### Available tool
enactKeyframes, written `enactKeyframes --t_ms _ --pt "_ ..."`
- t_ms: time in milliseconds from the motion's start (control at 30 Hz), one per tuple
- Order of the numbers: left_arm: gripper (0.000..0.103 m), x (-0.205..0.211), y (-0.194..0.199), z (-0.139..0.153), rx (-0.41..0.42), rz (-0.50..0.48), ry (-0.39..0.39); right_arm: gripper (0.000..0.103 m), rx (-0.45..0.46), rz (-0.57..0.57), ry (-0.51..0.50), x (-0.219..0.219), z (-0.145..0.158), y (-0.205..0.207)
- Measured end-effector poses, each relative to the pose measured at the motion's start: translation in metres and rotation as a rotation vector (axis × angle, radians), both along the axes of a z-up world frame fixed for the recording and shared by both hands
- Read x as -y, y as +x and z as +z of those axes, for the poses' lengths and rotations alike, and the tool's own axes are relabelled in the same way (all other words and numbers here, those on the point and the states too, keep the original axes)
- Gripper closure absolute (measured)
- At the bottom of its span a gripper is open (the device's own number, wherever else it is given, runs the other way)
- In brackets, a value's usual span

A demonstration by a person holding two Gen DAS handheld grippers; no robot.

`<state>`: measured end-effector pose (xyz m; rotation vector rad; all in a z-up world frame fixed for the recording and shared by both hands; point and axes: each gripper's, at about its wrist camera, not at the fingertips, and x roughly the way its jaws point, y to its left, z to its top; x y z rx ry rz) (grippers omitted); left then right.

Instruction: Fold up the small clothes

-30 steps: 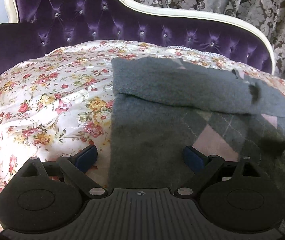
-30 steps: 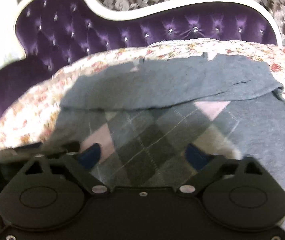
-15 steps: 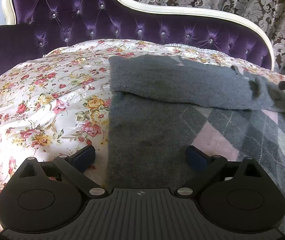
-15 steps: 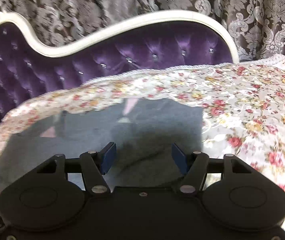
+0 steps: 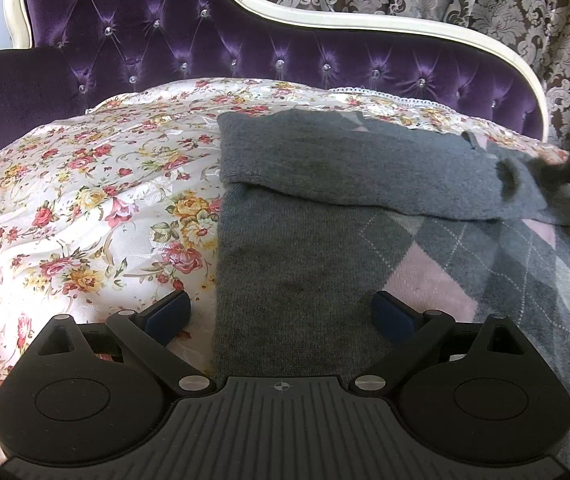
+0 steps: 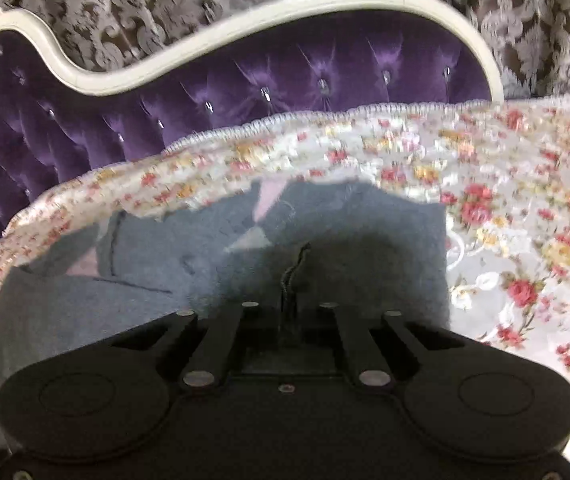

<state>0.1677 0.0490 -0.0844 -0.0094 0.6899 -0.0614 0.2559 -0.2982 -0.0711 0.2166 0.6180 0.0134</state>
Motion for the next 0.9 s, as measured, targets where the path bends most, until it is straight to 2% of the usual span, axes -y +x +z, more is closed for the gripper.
enactKeyframes --t_ms 133,367,433,567,633,667,733,767,800,867,900 --pt "0.004 0.0 0.0 0.0 0.0 -0.001 0.0 0.091 0.064 -0.058 0.0 0.011 0.019 -0.033" --pt "0.004 0.0 0.0 0.0 -0.001 -0.001 -0.002 0.091 -0.068 -0.111 -0.066 0.027 -0.009 -0.041" --pt "0.004 0.001 0.0 0.0 -0.002 -0.001 0.0 0.091 -0.073 -0.105 -0.059 0.026 -0.012 -0.046" --pt "0.004 0.001 0.001 0.0 -0.003 -0.004 0.002 0.091 -0.069 -0.061 -0.113 0.012 -0.005 -0.056" --pt "0.004 0.001 0.001 0.0 -0.003 -0.005 0.001 0.087 -0.085 -0.038 -0.128 0.009 -0.004 -0.057" --pt "0.003 0.001 0.001 0.0 -0.003 -0.005 0.0 0.082 -0.065 -0.044 -0.129 0.009 -0.003 -0.058" --pt "0.003 0.001 0.001 0.0 -0.003 -0.005 -0.001 0.079 -0.007 -0.052 -0.13 0.01 0.003 -0.062" --pt "0.003 0.001 0.001 0.0 -0.004 -0.005 -0.001 0.069 0.021 -0.056 -0.124 0.012 0.006 -0.062" --pt "0.003 0.001 0.001 0.0 -0.004 -0.005 0.0 0.055 0.041 -0.055 -0.111 0.016 0.008 -0.06" --pt "0.003 0.001 0.001 0.001 -0.004 -0.005 -0.001 0.048 0.056 -0.048 -0.089 0.022 0.01 -0.051" --pt "0.003 0.001 0.001 0.001 -0.004 -0.005 -0.001 0.048 0.055 -0.043 -0.088 0.023 0.01 -0.045"
